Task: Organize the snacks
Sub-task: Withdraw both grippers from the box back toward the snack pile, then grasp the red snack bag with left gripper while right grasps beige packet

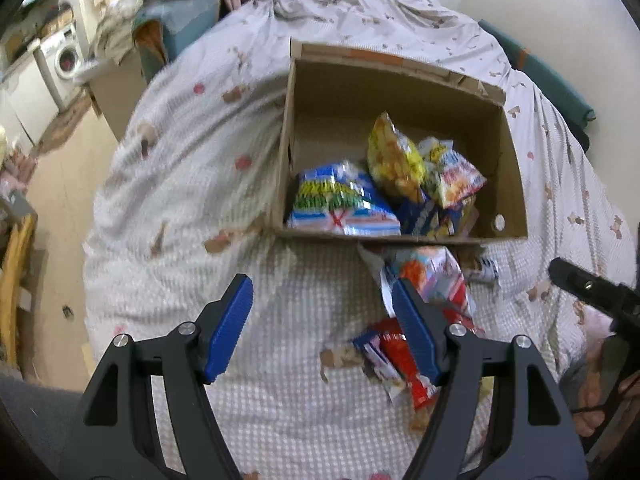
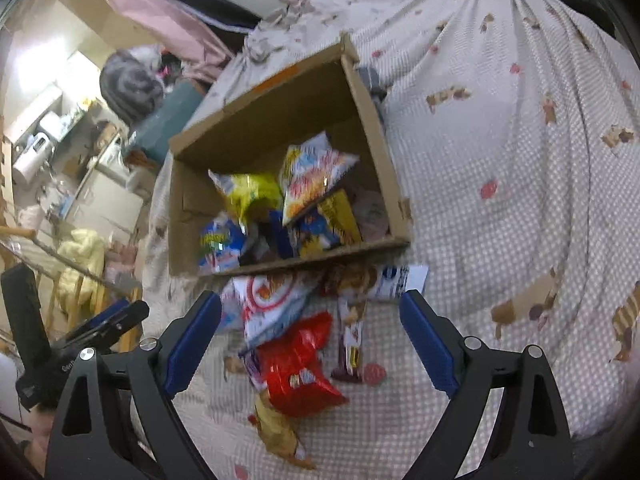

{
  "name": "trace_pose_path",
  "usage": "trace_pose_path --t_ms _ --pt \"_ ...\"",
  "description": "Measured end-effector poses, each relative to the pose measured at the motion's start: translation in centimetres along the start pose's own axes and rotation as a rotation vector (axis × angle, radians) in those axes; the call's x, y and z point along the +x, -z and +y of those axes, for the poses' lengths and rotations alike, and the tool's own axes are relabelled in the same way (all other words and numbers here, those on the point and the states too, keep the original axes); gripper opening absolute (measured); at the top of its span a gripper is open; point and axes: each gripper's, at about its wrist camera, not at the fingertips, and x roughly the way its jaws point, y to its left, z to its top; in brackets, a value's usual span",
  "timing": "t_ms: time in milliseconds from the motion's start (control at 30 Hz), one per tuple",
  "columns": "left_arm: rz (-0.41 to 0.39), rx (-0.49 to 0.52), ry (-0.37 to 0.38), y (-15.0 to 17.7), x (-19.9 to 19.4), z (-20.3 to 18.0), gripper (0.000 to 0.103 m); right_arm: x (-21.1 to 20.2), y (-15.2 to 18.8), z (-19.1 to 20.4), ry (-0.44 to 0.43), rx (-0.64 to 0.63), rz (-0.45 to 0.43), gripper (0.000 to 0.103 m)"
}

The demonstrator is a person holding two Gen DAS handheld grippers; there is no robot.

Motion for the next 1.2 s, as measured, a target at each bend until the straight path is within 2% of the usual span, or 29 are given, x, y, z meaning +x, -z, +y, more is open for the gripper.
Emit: trace_pose_path --t_ms 100,200,300,433,533,700,733,800,867,933,1100,1200 --pt "0.032 -0.01 0.01 1.0 0.3 0.0 0.08 0.8 1.1 0.3 0.006 -0.014 0.056 0.093" --pt "0.04 -0.005 0.009 1.5 0.4 -0.2 0.08 1.5 2.6 1.1 -0.005 -0.049 0.125 0.093" --pt "0.041 -0.002 0.005 1.7 0.4 -0.5 0.08 3.1 4.8 2.0 0.026 -0.093 0.24 0.093" --pt "0.049 0.003 -0.002 1.6 0.7 -0.8 0.08 5.2 8.1 2.7 0.008 -0.078 0.362 0.092" --pt "0.056 0.004 -0.002 1.6 0.8 -0.9 0.08 6.4 9.4 3.9 0.021 -0.115 0.402 0.083" --pt "0.056 0.014 -0.009 1.7 0.7 -1.2 0.08 7.8 9.6 4.6 0.055 -0.145 0.405 0.074" --pt "0.056 0.01 -0.005 1.7 0.7 -1.2 0.08 8.1 9.6 4.5 0.059 -0.144 0.407 0.068" --pt "0.059 0.007 0.0 1.8 0.7 -1.2 0.08 8.4 9.5 4.4 0.054 -0.137 0.416 0.065" --pt "0.059 0.007 0.004 1.8 0.6 -1.2 0.08 8.6 9.7 4.4 0.055 -0.145 0.429 0.048" --pt "0.052 0.003 0.007 1.8 0.4 -1.1 0.08 8.2 9.7 4.6 0.044 -0.163 0.427 0.037" --pt "0.052 -0.001 0.012 1.7 0.3 -1.1 0.08 5.3 9.2 5.1 0.004 -0.197 0.383 0.034" --pt "0.053 -0.004 0.009 1.7 0.4 -1.0 0.08 2.8 7.9 4.8 -0.016 -0.189 0.297 0.034"
